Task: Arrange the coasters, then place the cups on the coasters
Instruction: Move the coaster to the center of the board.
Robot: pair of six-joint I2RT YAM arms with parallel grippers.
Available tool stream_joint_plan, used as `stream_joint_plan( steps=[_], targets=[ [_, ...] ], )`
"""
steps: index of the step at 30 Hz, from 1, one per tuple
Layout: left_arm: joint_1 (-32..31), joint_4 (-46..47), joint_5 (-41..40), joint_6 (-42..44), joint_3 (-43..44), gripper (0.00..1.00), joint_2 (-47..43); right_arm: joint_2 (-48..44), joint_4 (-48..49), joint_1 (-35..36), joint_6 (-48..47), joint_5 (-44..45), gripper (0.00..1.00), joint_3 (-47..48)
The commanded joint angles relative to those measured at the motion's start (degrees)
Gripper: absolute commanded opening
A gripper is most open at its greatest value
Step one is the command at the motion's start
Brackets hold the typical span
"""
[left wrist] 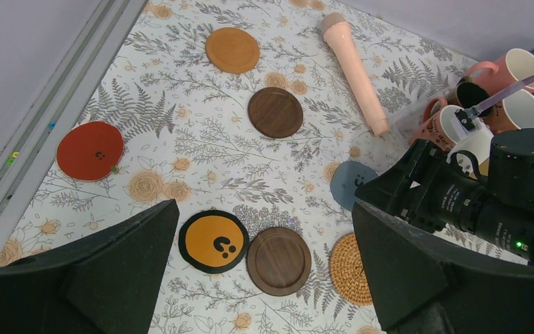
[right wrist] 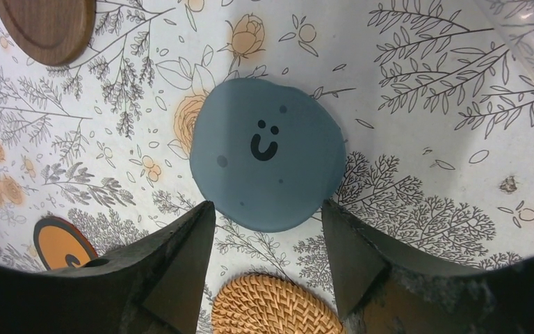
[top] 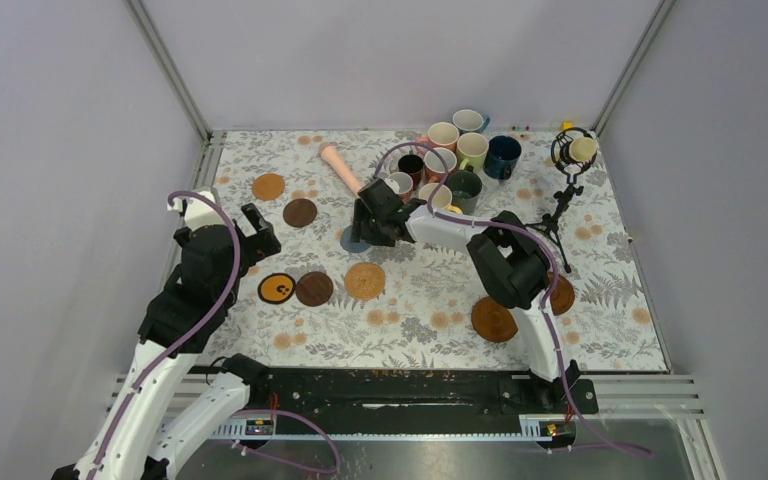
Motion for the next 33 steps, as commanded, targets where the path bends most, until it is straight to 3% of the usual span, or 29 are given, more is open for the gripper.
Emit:
stream_joint_plan(
  steps=[1, 6, 16, 19, 25, 33],
  targets=[
    [0.15, 1.73, -0.48, -0.15, -0.01, 0.99, 1.17, -3.63, -2.98, 0.56, -3.78, -1.70, 0.67, 1.04],
    [0.16, 1.70, -0.98, -0.58, -0.21, 0.99, 3.22, -11.62, -3.28, 0.59, -7.89, -6.00, 0.67, -1.75],
    [3.41, -1.55, -9.05, -6.44, -0.43, 0.99, 10.64, -40.52, -0.46, 0.73, -11.78, -8.22, 0.67, -24.11],
    [9.77, -4.23, -4.81, -10.52, -0.14, 0.99, 13.79, -48.99, 0.21, 0.74, -13.22, -6.78, 0.68, -30.99],
    [31.63, -0.88, 15.70, -15.52, -3.75, 0.98, 22.53, -62.51, 1.59, 0.73, -13.92, -5.58, 0.69, -41.77],
    [38.14, 0.93, 9.68, -19.90, -3.05, 0.94, 34.17, -68.00, 3.73, 0.73, -15.64, -5.63, 0.69, -47.27]
  ],
)
